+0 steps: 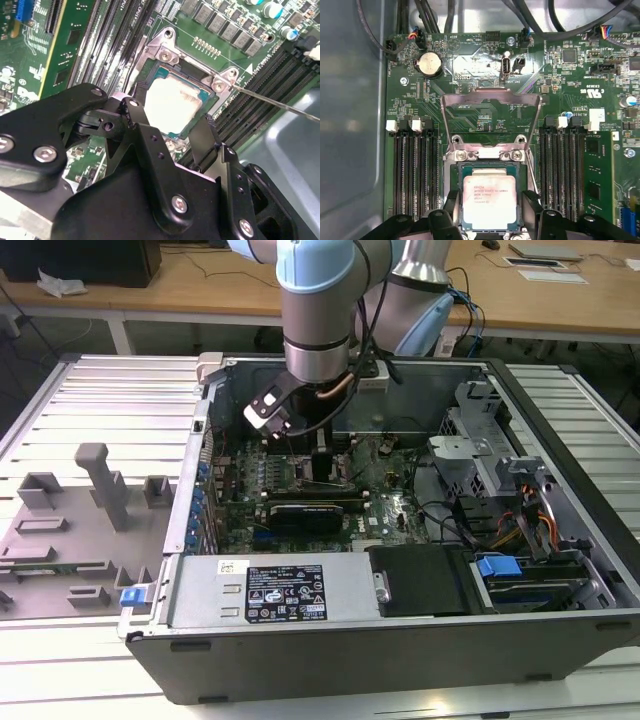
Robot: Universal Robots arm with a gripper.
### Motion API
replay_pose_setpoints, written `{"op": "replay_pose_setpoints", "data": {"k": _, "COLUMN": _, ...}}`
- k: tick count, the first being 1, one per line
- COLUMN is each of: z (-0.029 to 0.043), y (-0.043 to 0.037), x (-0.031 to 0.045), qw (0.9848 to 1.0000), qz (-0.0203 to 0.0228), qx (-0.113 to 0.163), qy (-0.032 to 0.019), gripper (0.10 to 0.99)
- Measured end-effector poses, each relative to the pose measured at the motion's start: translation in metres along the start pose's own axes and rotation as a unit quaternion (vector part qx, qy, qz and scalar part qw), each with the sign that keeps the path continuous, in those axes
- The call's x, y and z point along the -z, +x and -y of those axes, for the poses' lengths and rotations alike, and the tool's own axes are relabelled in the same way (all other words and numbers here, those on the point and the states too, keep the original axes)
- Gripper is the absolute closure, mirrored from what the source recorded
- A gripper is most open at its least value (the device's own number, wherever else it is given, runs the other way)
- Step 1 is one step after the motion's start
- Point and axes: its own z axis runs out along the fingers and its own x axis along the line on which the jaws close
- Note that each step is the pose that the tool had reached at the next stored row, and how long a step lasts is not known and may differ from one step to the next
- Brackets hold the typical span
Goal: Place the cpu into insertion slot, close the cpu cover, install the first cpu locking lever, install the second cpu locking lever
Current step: 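Place the cpu into insertion slot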
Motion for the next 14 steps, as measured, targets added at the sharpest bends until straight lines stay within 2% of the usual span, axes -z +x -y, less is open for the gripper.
{"op": "replay_pose_setpoints", "data": {"k": 9, "z": -0.0001, "y": 0.0000, "x": 0.0009, "qw": 1.0000, "qz": 0.0000, "qx": 0.000, "qy": 0.0000, "gripper": 0.490}}
{"op": "replay_pose_setpoints", "data": {"k": 12, "z": -0.0001, "y": 0.0000, "x": 0.0010, "qw": 1.0000, "qz": 0.0000, "qx": 0.000, "qy": 0.0000, "gripper": 0.682}}
{"op": "replay_pose_setpoints", "data": {"k": 13, "z": -0.0001, "y": 0.0000, "x": 0.0011, "qw": 1.0000, "qz": 0.0000, "qx": 0.000, "qy": 0.0000, "gripper": 0.682}}
{"op": "replay_pose_setpoints", "data": {"k": 14, "z": -0.0001, "y": 0.0000, "x": 0.0011, "qw": 1.0000, "qz": 0.0000, "qx": 0.000, "qy": 0.0000, "gripper": 0.804}}
